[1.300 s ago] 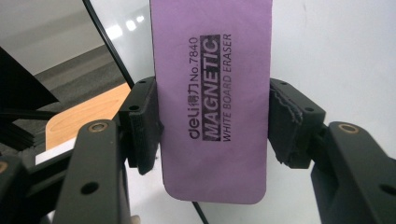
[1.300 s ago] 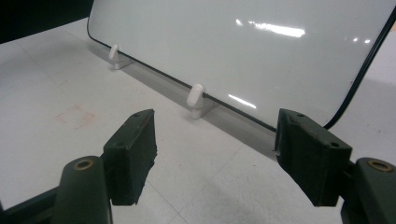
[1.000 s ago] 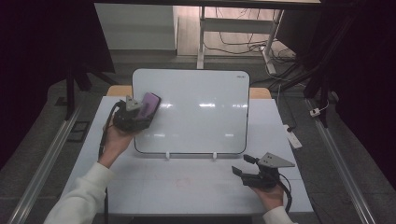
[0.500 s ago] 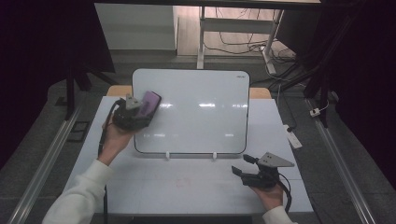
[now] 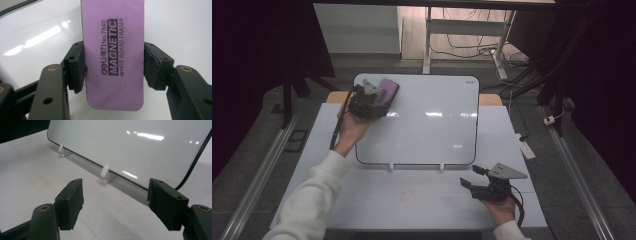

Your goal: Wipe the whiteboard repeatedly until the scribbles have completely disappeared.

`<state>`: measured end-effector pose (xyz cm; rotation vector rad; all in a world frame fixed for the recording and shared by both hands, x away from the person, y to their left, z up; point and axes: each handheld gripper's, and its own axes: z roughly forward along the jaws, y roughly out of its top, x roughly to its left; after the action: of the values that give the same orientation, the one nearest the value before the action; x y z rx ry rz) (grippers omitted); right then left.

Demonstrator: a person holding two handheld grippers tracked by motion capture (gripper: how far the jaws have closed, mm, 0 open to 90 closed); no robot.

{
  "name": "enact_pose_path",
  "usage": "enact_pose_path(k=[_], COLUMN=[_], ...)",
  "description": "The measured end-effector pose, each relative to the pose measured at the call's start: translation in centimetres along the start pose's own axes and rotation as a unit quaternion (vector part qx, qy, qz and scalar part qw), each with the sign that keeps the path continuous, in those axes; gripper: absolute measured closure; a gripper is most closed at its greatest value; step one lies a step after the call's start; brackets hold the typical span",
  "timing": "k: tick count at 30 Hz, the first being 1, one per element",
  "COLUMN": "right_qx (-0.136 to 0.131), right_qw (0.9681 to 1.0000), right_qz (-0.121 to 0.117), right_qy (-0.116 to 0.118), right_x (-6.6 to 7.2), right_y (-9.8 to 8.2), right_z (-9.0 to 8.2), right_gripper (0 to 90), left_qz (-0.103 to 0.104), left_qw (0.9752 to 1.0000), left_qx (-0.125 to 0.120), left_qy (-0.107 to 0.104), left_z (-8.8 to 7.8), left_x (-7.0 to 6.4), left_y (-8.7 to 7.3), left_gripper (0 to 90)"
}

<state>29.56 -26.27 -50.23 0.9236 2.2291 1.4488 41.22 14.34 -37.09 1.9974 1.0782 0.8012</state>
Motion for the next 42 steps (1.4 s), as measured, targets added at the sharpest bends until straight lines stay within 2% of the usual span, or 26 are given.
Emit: enact_pose_path(k=[1, 4, 6, 8, 12, 15, 21, 26, 31, 36, 38, 42], right_qx=[-0.001, -0.002, -0.002, -0.002, -0.002, -0.003, -0.001, -0.001, 0.000, -0.001, -0.002, -0.005], right_qw=[1.0000, 1.0000, 1.0000, 1.0000, 1.0000, 1.0000, 1.0000, 1.0000, 1.0000, 1.0000, 1.0000, 1.0000], right_qz=[0.001, 0.002, 0.002, 0.001, 0.000, 0.000, 0.000, 0.000, 0.000, 0.001, 0.003, 0.003], right_qy=[0.000, 0.000, 0.000, 0.000, 0.000, -0.003, -0.004, -0.005, -0.004, -0.004, -0.003, -0.002], right_x=[0.0, -0.1, -0.1, -0.1, -0.1, 0.0, 0.0, 0.1, 0.0, 0.0, 0.0, 0.1], right_y=[0.0, -0.1, -0.1, -0.1, -0.1, -0.1, -0.1, -0.1, -0.1, -0.1, -0.1, -0.1], right_z=[0.0, -0.1, -0.2, -0.2, -0.2, -0.3, -0.2, -0.1, -0.1, -0.1, -0.2, -0.1], right_gripper=[28.8, 28.8, 28.8, 28.8, 28.7, 28.7, 28.6, 28.6, 28.6, 28.6, 28.6, 28.6], left_qz=[0.012, 0.035, 0.043, 0.042, 0.041, 0.037, -0.005, -0.031, -0.035, -0.048, -0.064, -0.070], left_qw=[0.9999, 0.9993, 0.9989, 0.9988, 0.9986, 0.9987, 0.9995, 0.9992, 0.9991, 0.9987, 0.9977, 0.9957], left_qx=[0.003, 0.009, 0.011, 0.012, 0.021, 0.030, 0.031, 0.024, 0.023, 0.018, 0.002, -0.011], left_qy=[-0.007, -0.011, -0.013, -0.023, -0.028, -0.017, -0.001, 0.001, 0.004, -0.004, -0.025, -0.060], left_z=[0.4, 1.1, 1.2, 1.1, 0.4, -0.5, -2.1, -2.7, -2.7, -3.0, -3.5, -4.5], left_x=[-0.9, -3.0, -3.7, -3.8, -3.0, -1.8, 1.2, 2.6, 2.7, 2.7, 2.7, 2.0], left_y=[0.4, 0.6, 0.4, -0.1, -2.1, -3.8, -6.9, -8.1, -8.1, -8.3, -8.4, -9.1], left_gripper=[40.4, 40.4, 40.4, 40.4, 40.4, 40.4, 40.4, 40.4, 40.4, 40.4, 40.4, 40.4])
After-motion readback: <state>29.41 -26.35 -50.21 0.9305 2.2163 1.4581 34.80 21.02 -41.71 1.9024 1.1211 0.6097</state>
